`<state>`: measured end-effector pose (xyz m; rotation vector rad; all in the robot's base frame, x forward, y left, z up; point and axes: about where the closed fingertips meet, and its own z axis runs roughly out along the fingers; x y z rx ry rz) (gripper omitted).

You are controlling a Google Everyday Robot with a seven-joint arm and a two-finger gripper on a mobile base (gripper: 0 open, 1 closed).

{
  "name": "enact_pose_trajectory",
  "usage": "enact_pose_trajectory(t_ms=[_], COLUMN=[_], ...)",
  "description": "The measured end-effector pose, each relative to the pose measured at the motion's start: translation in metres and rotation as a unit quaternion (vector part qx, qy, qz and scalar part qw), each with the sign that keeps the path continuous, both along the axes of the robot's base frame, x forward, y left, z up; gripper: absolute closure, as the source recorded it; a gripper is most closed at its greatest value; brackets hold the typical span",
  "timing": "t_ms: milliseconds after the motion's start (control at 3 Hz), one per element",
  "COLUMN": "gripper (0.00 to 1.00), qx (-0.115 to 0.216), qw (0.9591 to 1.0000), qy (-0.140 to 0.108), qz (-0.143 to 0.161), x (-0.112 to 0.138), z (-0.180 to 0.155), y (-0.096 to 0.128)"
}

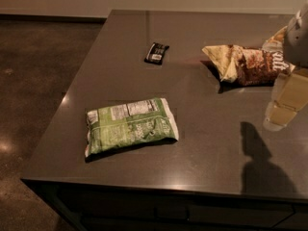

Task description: Move green jalapeno chip bag near rxbar chocolate

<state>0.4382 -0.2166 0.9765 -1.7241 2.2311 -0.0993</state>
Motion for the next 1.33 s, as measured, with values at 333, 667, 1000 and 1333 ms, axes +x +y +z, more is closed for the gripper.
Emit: enact_pose_trajectory(t_ms=[333, 667, 1000, 1333], gripper=[0.0, 0.0, 0.0, 0.0], qx=[0.0, 0.018, 0.041, 0.064], qw=[1.0, 0.9998, 0.9987, 0.9964], qy=[0.0, 0.005, 0.0, -0.005], qz=[0.0, 0.008, 0.031, 0.055], x=[0.0, 0.009, 0.017, 0.023], z=[0.0, -0.006, -0.014, -0.028], y=[0.0, 0.017, 0.055, 0.097])
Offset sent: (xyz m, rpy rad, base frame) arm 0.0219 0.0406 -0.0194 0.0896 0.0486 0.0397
